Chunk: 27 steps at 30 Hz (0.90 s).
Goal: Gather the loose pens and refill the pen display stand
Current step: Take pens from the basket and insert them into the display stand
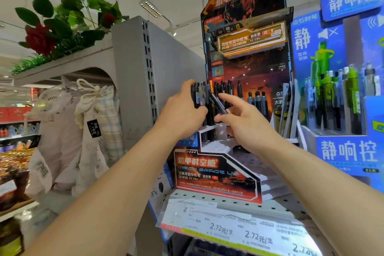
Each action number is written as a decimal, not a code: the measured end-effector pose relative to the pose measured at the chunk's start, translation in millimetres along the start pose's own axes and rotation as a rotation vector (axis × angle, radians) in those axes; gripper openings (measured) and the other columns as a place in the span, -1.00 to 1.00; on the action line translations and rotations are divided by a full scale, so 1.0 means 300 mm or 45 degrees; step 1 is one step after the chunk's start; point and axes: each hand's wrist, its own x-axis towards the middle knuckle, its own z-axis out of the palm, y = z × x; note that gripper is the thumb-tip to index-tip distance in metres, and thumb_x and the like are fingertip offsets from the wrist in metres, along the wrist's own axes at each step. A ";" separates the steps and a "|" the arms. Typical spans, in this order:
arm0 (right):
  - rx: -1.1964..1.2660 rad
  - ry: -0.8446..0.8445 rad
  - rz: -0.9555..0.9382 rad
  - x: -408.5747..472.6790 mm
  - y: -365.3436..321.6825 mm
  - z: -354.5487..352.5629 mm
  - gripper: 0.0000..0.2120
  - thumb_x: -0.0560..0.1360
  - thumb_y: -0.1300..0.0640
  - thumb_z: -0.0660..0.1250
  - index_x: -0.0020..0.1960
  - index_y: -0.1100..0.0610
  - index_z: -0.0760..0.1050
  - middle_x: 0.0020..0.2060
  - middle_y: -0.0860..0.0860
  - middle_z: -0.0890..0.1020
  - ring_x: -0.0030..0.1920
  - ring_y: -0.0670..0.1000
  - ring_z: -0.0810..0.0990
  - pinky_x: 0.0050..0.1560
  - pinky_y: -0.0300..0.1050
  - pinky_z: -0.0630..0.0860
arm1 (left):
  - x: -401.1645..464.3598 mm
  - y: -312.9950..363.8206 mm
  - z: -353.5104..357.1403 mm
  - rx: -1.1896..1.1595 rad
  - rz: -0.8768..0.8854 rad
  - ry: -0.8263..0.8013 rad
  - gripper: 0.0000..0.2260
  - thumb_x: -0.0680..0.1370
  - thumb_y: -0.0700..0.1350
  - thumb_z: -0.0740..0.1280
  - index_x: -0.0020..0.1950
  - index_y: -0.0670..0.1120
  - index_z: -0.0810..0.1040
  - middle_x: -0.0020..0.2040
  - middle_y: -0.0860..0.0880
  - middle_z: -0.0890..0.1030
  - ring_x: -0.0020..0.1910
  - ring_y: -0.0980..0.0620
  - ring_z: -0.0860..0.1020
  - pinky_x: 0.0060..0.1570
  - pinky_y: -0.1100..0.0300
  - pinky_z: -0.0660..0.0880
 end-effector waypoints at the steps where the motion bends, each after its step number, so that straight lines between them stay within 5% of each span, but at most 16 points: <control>1: -0.018 -0.012 -0.006 0.001 0.000 0.005 -0.50 0.62 0.14 0.34 0.48 -0.21 0.36 -0.01 0.12 0.59 -0.44 -0.14 0.47 -0.48 -0.32 0.38 | 0.001 0.003 0.000 -0.006 -0.014 -0.020 -0.35 0.54 -0.02 0.29 0.56 0.18 0.06 -0.25 0.00 0.58 -0.36 0.08 0.57 -0.44 0.20 0.37; 6: 0.021 -0.049 -0.044 -0.002 0.001 0.008 -0.58 0.61 0.17 0.34 0.39 -0.20 0.48 -0.15 -0.04 0.67 -0.40 -0.04 0.49 -0.38 -0.16 0.47 | -0.006 0.007 0.000 -0.029 -0.049 -0.050 -0.37 0.55 -0.02 0.27 0.53 0.23 0.03 -0.30 0.01 0.61 -0.47 0.08 0.55 -0.59 0.29 0.35; 10: 0.062 0.026 -0.088 0.001 -0.020 -0.009 -0.68 0.58 0.17 0.38 0.23 -0.20 0.58 -0.24 -0.10 0.69 -0.40 -0.19 0.56 -0.32 -0.19 0.52 | -0.016 0.020 -0.003 -0.117 -0.100 -0.039 -0.33 0.59 0.06 0.27 0.58 0.24 -0.05 -0.27 0.10 0.55 -0.44 0.17 0.55 -0.54 0.33 0.36; 12: 0.151 0.089 -0.087 0.003 -0.032 -0.023 -0.72 0.58 0.19 0.39 0.09 -0.21 0.59 -0.32 -0.16 0.64 -0.39 -0.21 0.57 -0.37 -0.29 0.52 | -0.044 0.024 -0.010 -0.257 -0.180 -0.024 -0.30 0.60 0.16 0.25 0.60 0.24 -0.13 -0.17 0.20 0.55 -0.29 0.16 0.60 -0.36 0.29 0.41; 15: 0.223 0.209 -0.086 0.001 -0.041 -0.036 -0.73 0.57 0.25 0.36 0.03 -0.15 0.59 -0.20 -0.10 0.62 -0.25 -0.14 0.63 -0.25 -0.22 0.62 | -0.133 0.011 0.014 -0.502 -0.245 0.116 -0.31 0.57 0.21 0.27 0.58 0.29 -0.07 0.35 0.11 0.53 0.21 0.02 0.54 0.09 0.13 0.35; 18: 0.218 0.298 -0.137 -0.009 -0.055 -0.037 -0.76 0.54 0.23 0.40 0.01 -0.13 0.61 -0.19 -0.09 0.60 -0.15 -0.09 0.62 -0.05 -0.10 0.63 | -0.239 -0.006 0.064 -0.637 -0.285 0.242 -0.26 0.54 0.22 0.33 0.59 0.26 -0.03 0.51 0.10 0.36 0.43 0.01 0.38 0.24 0.09 0.30; 20: 0.165 0.346 -0.208 -0.018 -0.071 -0.035 -0.77 0.52 0.18 0.44 -0.04 -0.17 0.58 -0.17 -0.15 0.64 -0.10 -0.12 0.63 0.00 -0.09 0.59 | -0.296 -0.018 0.098 -0.653 -0.353 0.226 -0.19 0.50 0.28 0.35 0.59 0.24 -0.07 0.46 0.13 0.41 0.39 0.03 0.43 0.25 0.07 0.37; 23: 0.175 0.358 -0.307 -0.016 -0.110 -0.021 -0.72 0.52 0.20 0.45 0.04 -0.16 0.54 -0.17 -0.14 0.68 -0.06 -0.08 0.68 -0.14 -0.14 0.66 | -0.344 -0.035 0.124 -0.665 -0.442 0.205 -0.15 0.44 0.34 0.38 0.59 0.16 0.02 0.03 0.34 0.56 0.03 0.31 0.55 -0.08 0.30 0.41; 27: 0.010 0.361 -0.354 0.011 -0.158 0.007 -0.37 0.56 0.26 0.40 0.49 -0.17 0.30 -0.12 -0.08 0.66 -0.11 -0.09 0.69 -0.07 0.01 0.70 | -0.342 -0.043 0.120 -0.660 -0.492 0.222 -0.59 0.40 0.33 0.40 0.14 0.18 0.43 -0.19 0.22 0.62 -0.23 0.30 0.59 -0.27 0.25 0.43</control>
